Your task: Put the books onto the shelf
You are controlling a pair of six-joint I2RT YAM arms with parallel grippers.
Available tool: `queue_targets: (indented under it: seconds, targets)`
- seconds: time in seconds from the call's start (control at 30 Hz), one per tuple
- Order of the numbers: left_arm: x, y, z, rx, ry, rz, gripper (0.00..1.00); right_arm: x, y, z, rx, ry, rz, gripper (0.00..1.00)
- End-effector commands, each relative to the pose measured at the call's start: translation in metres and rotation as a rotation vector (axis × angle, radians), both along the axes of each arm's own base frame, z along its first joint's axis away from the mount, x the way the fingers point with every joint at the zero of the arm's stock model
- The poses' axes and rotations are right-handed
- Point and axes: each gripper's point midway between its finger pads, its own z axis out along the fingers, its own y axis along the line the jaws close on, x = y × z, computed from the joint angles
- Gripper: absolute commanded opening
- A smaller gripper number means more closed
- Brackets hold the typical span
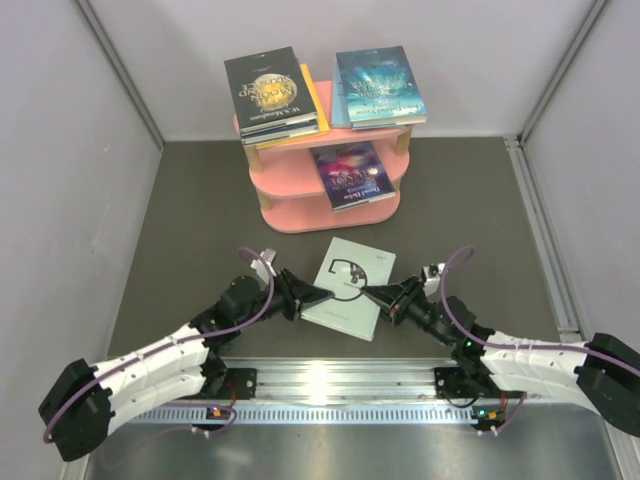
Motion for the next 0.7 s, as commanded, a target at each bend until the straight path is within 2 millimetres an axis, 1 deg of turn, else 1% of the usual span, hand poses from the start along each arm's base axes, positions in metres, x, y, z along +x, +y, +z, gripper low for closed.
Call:
queue_targets:
  seconds: [0.0, 0.13, 0.17, 0.2, 0.23, 0.27, 0.3, 0.33, 0.37, 0.4, 0.43, 0.47, 0.5, 0.53, 0.57, 0.6, 0.63, 0.67]
  targets:
    - [-0.003, 0.005, -0.018, 0.107, 0.021, 0.001, 0.00, -0.013, -0.010, 0.100, 0.336, -0.217, 0.026, 0.00]
    - [-0.001, 0.008, -0.011, 0.113, -0.007, 0.010, 0.00, -0.015, -0.009, 0.098, 0.307, -0.237, 0.034, 0.00]
    - [-0.001, 0.008, -0.008, 0.113, -0.017, 0.011, 0.00, -0.016, -0.009, 0.098, 0.296, -0.240, 0.037, 0.03]
    - [-0.001, 0.009, -0.003, 0.111, -0.025, 0.013, 0.00, -0.017, -0.008, 0.103, 0.294, -0.254, 0.042, 0.18]
    - [0.000, 0.010, 0.000, 0.115, -0.037, 0.014, 0.00, -0.016, -0.006, 0.096, 0.251, -0.249, 0.044, 0.26]
    - [0.000, 0.010, 0.003, 0.118, -0.047, 0.013, 0.00, -0.019, -0.007, 0.103, 0.257, -0.267, 0.050, 0.37]
    - [0.001, 0.009, 0.014, 0.107, -0.067, 0.012, 0.00, -0.019, -0.008, 0.107, 0.252, -0.275, 0.048, 0.41]
    - [0.000, 0.009, 0.015, 0.123, -0.080, 0.002, 0.00, -0.018, -0.007, 0.100, 0.209, -0.270, 0.046, 0.45]
    - [-0.001, 0.009, 0.019, 0.127, -0.088, -0.005, 0.00, -0.020, -0.011, 0.108, 0.220, -0.293, 0.042, 0.47]
    - [0.000, 0.006, 0.030, 0.124, -0.114, -0.024, 0.00, -0.020, -0.013, 0.112, 0.217, -0.301, 0.035, 0.49]
    - [-0.002, 0.005, 0.031, 0.136, -0.113, -0.038, 0.00, -0.019, -0.013, 0.104, 0.172, -0.297, 0.031, 0.52]
    - [-0.003, 0.003, 0.038, 0.129, -0.125, -0.053, 0.00, -0.022, -0.018, 0.113, 0.186, -0.319, 0.022, 0.55]
    - [-0.003, -0.002, 0.050, 0.115, -0.149, -0.073, 0.00, -0.022, -0.021, 0.117, 0.177, -0.333, 0.016, 0.57]
    - [-0.005, -0.001, 0.050, 0.129, -0.140, -0.083, 0.00, -0.021, -0.020, 0.107, 0.134, -0.313, 0.016, 0.59]
    - [-0.005, -0.003, 0.059, 0.124, -0.148, -0.089, 0.00, -0.023, -0.026, 0.114, 0.144, -0.331, 0.003, 0.59]
    - [-0.005, -0.003, 0.062, 0.130, -0.159, -0.096, 0.00, -0.024, -0.029, 0.117, 0.137, -0.340, -0.003, 0.59]
    - [-0.004, -0.003, 0.066, 0.134, -0.168, -0.094, 0.00, -0.025, -0.034, 0.116, 0.123, -0.337, -0.011, 0.60]
    - [-0.004, -0.003, 0.074, 0.137, -0.173, -0.093, 0.00, -0.024, -0.038, 0.115, 0.114, -0.338, -0.030, 0.60]
